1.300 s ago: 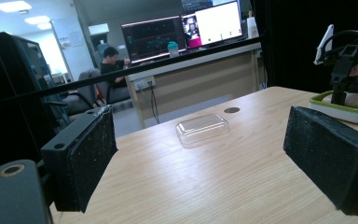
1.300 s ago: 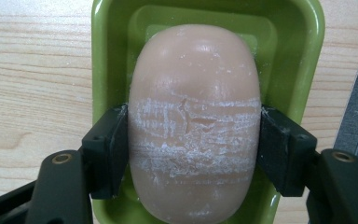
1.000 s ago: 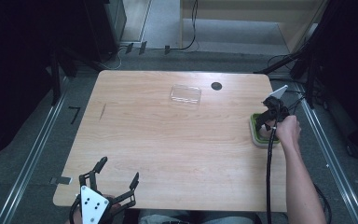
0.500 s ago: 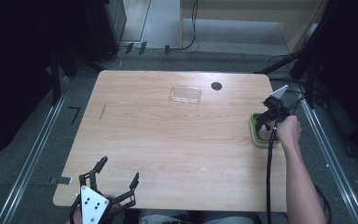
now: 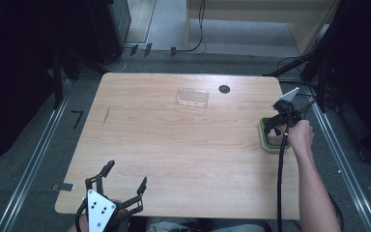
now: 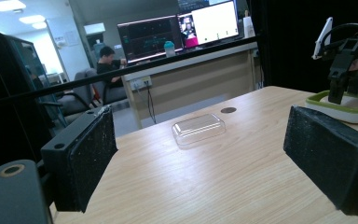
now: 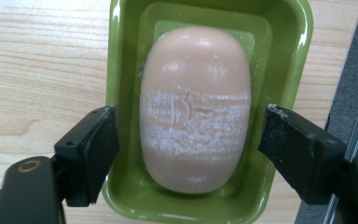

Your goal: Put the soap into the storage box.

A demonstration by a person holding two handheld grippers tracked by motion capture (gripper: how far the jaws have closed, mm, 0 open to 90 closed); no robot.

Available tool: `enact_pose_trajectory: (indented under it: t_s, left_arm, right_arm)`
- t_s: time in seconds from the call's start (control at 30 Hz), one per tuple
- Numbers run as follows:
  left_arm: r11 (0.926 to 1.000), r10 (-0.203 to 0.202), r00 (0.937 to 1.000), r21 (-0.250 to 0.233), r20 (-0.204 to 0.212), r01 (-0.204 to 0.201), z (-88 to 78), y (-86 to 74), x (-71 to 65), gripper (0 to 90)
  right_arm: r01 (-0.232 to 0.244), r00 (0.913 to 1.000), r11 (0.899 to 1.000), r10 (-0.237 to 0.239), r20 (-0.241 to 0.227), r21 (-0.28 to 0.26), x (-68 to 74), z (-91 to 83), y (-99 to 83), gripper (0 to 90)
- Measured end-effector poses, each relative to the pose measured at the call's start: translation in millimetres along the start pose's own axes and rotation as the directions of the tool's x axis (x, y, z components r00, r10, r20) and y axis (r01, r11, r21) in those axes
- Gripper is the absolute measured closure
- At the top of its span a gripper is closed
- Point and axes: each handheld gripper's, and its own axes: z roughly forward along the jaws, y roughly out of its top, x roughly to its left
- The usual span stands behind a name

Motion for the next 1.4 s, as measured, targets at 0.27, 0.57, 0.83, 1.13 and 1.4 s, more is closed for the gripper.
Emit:
enact_pose_trajectory:
  t_s: [0.27, 0.57, 0.83, 1.13, 1.4]
  left_arm:
    - [1.0000, -0.002, 1.0000, -0.001, 0.000, 0.002, -0.1, -0.5, 0.8, 9.9]
    - [1.0000, -0.001, 1.0000, -0.005, 0.002, 0.001, -1.4, -0.1, 0.7, 9.9]
    - [1.0000, 0.002, 1.0000, -0.004, 0.004, -0.002, -0.7, 0.1, -0.2, 9.9]
    - [1.0000, 0.002, 1.0000, -0.005, 0.005, -0.002, -0.7, 0.1, -0.3, 9.9]
    - [1.0000, 0.004, 1.0000, -0.007, 0.008, -0.003, -0.1, 0.3, -1.1, 9.9]
  right_arm:
    - [0.026, 0.9995, 0.999, -0.027, -0.015, -0.034, 4.9, -15.2, -9.4, 13.2]
    - [0.095, 0.9952, 0.995, -0.096, -0.021, -0.042, 19.2, -28.3, -26.6, 3.1]
    - [0.185, 0.9824, 0.981, -0.186, -0.014, -0.053, 39.9, -39.5, -54.2, 1.7]
    - [0.291, 0.9563, 0.955, -0.292, -0.008, -0.050, 64.9, -40.4, -92.8, 1.3]
    - [0.363, 0.9317, 0.932, -0.363, -0.002, -0.004, 78.0, -26.5, -122.6, 1.3]
